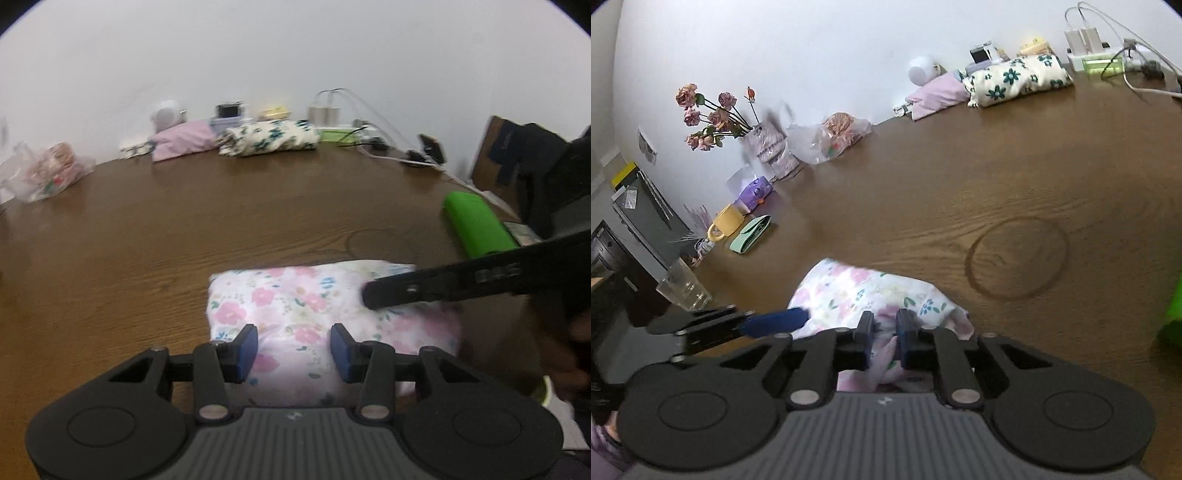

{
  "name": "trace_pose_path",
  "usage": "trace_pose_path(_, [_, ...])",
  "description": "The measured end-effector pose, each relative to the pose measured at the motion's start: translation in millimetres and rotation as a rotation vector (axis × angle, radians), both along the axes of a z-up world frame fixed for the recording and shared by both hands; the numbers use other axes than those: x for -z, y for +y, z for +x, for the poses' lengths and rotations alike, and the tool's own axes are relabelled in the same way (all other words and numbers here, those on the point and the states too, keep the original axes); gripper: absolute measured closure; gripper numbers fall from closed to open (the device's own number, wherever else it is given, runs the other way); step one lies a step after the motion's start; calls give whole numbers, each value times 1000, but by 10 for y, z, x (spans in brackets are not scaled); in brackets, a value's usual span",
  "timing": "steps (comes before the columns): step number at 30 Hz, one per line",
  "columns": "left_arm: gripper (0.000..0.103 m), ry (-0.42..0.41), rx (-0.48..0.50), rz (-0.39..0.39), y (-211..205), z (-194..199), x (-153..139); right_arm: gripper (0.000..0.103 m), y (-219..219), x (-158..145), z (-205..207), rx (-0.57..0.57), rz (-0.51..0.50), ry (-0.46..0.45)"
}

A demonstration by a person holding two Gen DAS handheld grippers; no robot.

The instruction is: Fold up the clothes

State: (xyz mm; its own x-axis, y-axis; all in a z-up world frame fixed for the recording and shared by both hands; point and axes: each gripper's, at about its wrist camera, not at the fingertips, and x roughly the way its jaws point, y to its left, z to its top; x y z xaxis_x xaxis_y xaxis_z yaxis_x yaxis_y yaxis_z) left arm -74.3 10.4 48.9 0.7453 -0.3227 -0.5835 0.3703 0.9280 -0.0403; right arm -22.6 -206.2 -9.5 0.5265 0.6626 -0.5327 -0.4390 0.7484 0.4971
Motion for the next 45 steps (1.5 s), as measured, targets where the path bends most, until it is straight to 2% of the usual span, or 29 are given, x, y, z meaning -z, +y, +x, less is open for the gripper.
trace_pose_path(3, [57,-38,55,-41,17,43,-137,89,-6,16,118,-40,-1,-8])
trace_pose_path(6, [60,-10,53,4,-74,337,-41,89,-30,3,200,-32,7,-2])
trace_pose_path(8, [64,47,37,16,-74,447,107,89,-79,-52,122,10,-19,-38])
trace_pose_path(10, [63,39,38,-2,-39,434,181,89,-125,-50,48,74,-99,-63])
trace_pose_path(12, [62,43,32,-21,-7,422,172,88,-187,-4,5,169,-182,-46])
trace_pose_path(14, [61,49,26,-39,-4,420,129,89,-284,-48,-91,210,-145,-41])
trace_pose_path(15, [55,39,38,-45,-3,404,108,88,-329,-108,-170,212,-102,-62])
trace_pose_path(16, [51,21,59,-48,-5,386,97,83,-360,-167,-249,208,-67,-87])
trace_pose_path(17, [46,11,71,-40,-28,385,107,63,-366,-211,-326,198,-38,-103])
trace_pose_path(19, [47,-4,85,-16,-90,395,145,35,-331,-254,-465,169,10,-111])
trace_pose_path(21, [47,9,73,-34,-80,423,205,34,-204,-218,-517,162,-19,-99])
trace_pose_path(23, [47,25,64,-74,-31,440,218,35,-101,-110,-488,165,-56,-77])
trace_pose_path(28, [47,72,51,-152,79,489,236,37,-43,14,-404,169,0,-48])
trace_pose_path(29, [47,79,48,-162,96,495,239,43,-25,33,-381,161,-1,-49])
trace_pose_path(30, [47,85,45,-170,109,501,242,54,-6,53,-358,153,-1,-50])
trace_pose_path(31, [47,86,41,-171,111,500,246,79,-8,82,-323,140,21,-32])
trace_pose_path(32, [47,86,36,-170,108,497,250,84,-43,123,-273,130,67,6])
trace_pose_path(35, [46,80,40,-166,96,454,253,89,-229,222,-133,131,224,130])
trace_pose_path(37, [47,87,55,-179,99,433,248,89,-312,239,-102,157,259,159])
trace_pose_path(39, [47,99,68,-199,107,415,239,88,-294,113,-154,172,187,104])
trace_pose_path(42, [46,102,60,-203,93,409,246,84,-13,-135,-343,165,-64,-79])
trace_pose_path(45, [46,108,56,-215,106,410,247,83,210,-224,-446,179,-209,-171])
